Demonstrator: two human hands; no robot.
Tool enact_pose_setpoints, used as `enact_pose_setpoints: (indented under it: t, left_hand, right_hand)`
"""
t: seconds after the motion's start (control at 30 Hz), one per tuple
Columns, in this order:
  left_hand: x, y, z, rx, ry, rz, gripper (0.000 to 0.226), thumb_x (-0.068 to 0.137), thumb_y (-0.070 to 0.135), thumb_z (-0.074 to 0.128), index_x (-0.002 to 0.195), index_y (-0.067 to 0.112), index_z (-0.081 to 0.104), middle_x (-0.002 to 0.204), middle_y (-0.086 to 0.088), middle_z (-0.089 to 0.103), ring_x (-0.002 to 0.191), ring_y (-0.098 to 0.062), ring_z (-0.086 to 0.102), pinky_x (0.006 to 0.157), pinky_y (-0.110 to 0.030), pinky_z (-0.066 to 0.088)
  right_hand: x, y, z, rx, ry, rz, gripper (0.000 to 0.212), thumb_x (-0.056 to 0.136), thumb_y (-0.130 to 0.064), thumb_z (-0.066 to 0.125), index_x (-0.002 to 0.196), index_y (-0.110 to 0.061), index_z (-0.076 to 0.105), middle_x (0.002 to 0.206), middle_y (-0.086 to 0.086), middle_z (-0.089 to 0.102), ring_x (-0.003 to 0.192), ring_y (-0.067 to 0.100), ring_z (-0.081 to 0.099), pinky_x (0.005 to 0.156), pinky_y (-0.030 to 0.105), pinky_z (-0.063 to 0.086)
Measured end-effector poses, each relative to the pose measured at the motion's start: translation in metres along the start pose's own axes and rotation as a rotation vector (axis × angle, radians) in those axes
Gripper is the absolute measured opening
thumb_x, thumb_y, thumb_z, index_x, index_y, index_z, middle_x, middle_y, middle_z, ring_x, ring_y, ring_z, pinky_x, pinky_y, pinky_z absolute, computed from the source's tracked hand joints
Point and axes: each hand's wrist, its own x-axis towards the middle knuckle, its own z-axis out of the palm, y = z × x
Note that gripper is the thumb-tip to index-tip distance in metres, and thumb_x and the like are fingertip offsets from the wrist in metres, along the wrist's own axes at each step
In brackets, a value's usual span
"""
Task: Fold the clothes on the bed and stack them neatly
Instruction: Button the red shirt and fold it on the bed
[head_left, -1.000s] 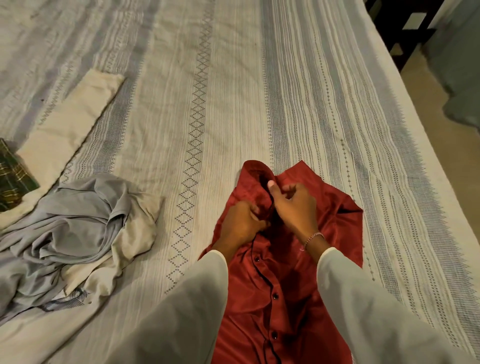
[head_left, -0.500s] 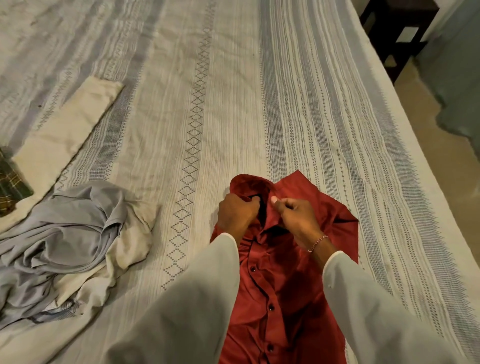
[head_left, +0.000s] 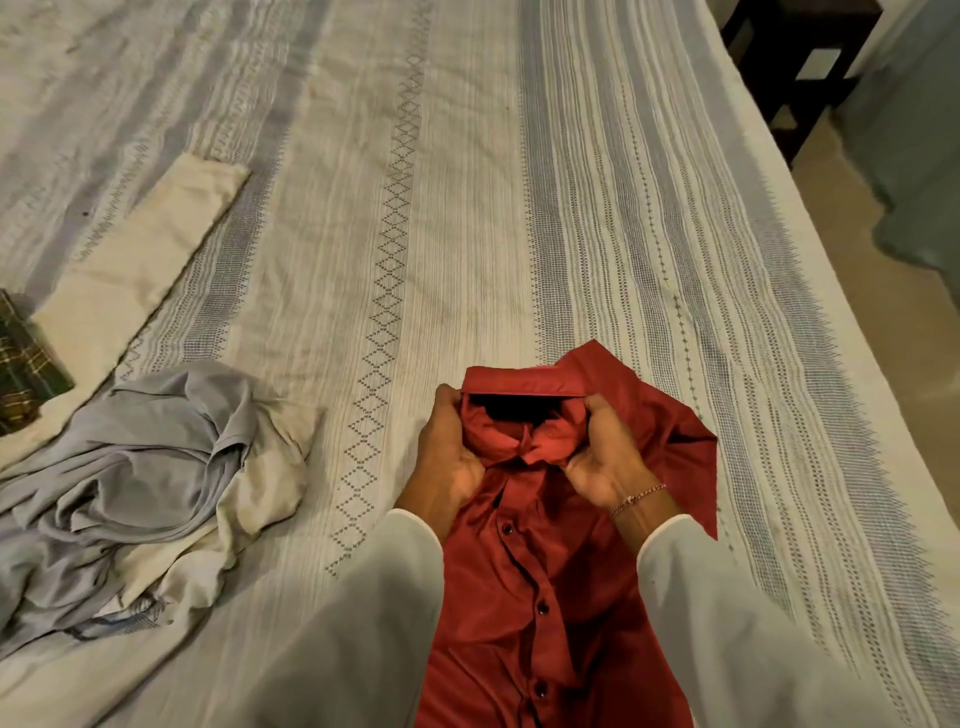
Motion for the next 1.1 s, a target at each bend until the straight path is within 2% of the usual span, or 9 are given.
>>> enact_pose_setpoints:
  t: [0.1, 0.2, 0.33, 0.5, 0.6, 0.77, 0.9, 1.0, 1.1]
  left_hand:
    - [0.000, -0.006, -0.002, 0.036, 0.000, 0.014, 0.034, 0.088, 0.043, 0.067, 0.095, 0.010, 0.074, 0.111, -0.018, 0.074, 0.096, -0.033, 0.073, 0.091, -0.054, 0.057]
    - [-0.004, -0.007, -0.006, 0.119, 0.118, 0.086, 0.050, 0.081, 0.052, 0.077, 0.102, 0.007, 0.073, 0.097, -0.016, 0.077, 0.089, -0.035, 0.075, 0.087, -0.057, 0.058]
    - [-0.010, -0.009, -0.013, 0.358, 0.112, 0.266, 0.045, 0.085, 0.047, 0.075, 0.100, 0.005, 0.069, 0.091, -0.016, 0.077, 0.081, -0.028, 0.076, 0.080, -0.048, 0.062]
    - [-0.020, -0.003, -0.014, 0.605, -0.048, 0.544, 0.023, 0.095, 0.026, 0.069, 0.112, 0.016, 0.058, 0.084, -0.007, 0.074, 0.071, -0.014, 0.074, 0.060, -0.026, 0.057]
    - [-0.017, 0.001, -0.016, 0.763, -0.111, 0.624, 0.014, 0.097, 0.027, 0.067, 0.098, 0.013, 0.067, 0.081, -0.006, 0.076, 0.074, -0.022, 0.074, 0.067, -0.036, 0.060]
    - [-0.011, 0.015, -0.019, 1.023, -0.075, 0.668, 0.049, 0.093, 0.034, 0.071, 0.055, 0.008, 0.056, 0.051, 0.001, 0.051, 0.051, -0.010, 0.046, 0.057, -0.030, 0.039]
    - [-0.015, 0.025, -0.014, 1.065, -0.112, 0.629, 0.030, 0.091, 0.031, 0.074, 0.075, 0.006, 0.074, 0.070, -0.004, 0.072, 0.064, -0.017, 0.069, 0.068, -0.031, 0.055]
    - [-0.012, 0.024, -0.007, 0.917, -0.042, 0.601, 0.018, 0.090, 0.025, 0.073, 0.092, 0.007, 0.070, 0.086, -0.014, 0.074, 0.081, -0.031, 0.073, 0.080, -0.047, 0.061]
    - [-0.013, 0.023, -0.005, 0.792, -0.034, 0.527, 0.003, 0.096, 0.009, 0.064, 0.097, 0.008, 0.067, 0.084, -0.015, 0.072, 0.078, -0.028, 0.068, 0.079, -0.044, 0.058]
  right_hand:
    - [0.003, 0.005, -0.003, -0.083, 0.104, -0.083, 0.018, 0.096, -0.031, 0.062, 0.091, -0.016, 0.070, 0.101, 0.005, 0.072, 0.078, 0.021, 0.070, 0.066, 0.035, 0.060]
    - [-0.001, 0.008, -0.004, -0.188, 0.142, -0.180, 0.033, 0.087, -0.048, 0.075, 0.088, -0.015, 0.076, 0.088, 0.000, 0.078, 0.086, 0.022, 0.074, 0.082, 0.041, 0.060]
    - [-0.006, 0.008, -0.012, -0.562, 0.160, -0.412, 0.051, 0.088, -0.061, 0.065, 0.061, -0.019, 0.053, 0.056, -0.013, 0.054, 0.060, 0.011, 0.050, 0.061, 0.029, 0.041]
    - [-0.013, -0.001, -0.021, -1.034, -0.013, -0.757, 0.030, 0.094, -0.047, 0.066, 0.117, -0.030, 0.058, 0.102, -0.021, 0.065, 0.091, -0.005, 0.060, 0.080, 0.015, 0.046]
    - [-0.011, -0.005, -0.018, -1.156, -0.032, -0.904, 0.034, 0.097, -0.039, 0.065, 0.128, -0.027, 0.060, 0.115, -0.007, 0.069, 0.104, 0.010, 0.063, 0.090, 0.029, 0.049]
    - [-0.010, -0.017, -0.012, -1.070, -0.019, -0.764, 0.016, 0.099, -0.038, 0.062, 0.105, -0.026, 0.070, 0.094, -0.012, 0.073, 0.089, 0.007, 0.069, 0.080, 0.029, 0.053]
    - [-0.008, -0.020, -0.015, -1.053, -0.106, -0.793, 0.015, 0.097, -0.035, 0.065, 0.086, -0.026, 0.066, 0.069, -0.011, 0.062, 0.062, 0.007, 0.054, 0.064, 0.030, 0.045]
    - [-0.007, -0.021, -0.016, -0.960, -0.217, -0.764, 0.006, 0.100, -0.022, 0.062, 0.102, -0.027, 0.064, 0.082, -0.008, 0.067, 0.070, -0.002, 0.060, 0.069, 0.021, 0.048]
    - [-0.006, -0.021, -0.016, -0.953, -0.234, -0.744, 0.011, 0.101, -0.018, 0.060, 0.103, -0.021, 0.070, 0.090, -0.003, 0.074, 0.083, 0.006, 0.067, 0.079, 0.027, 0.052]
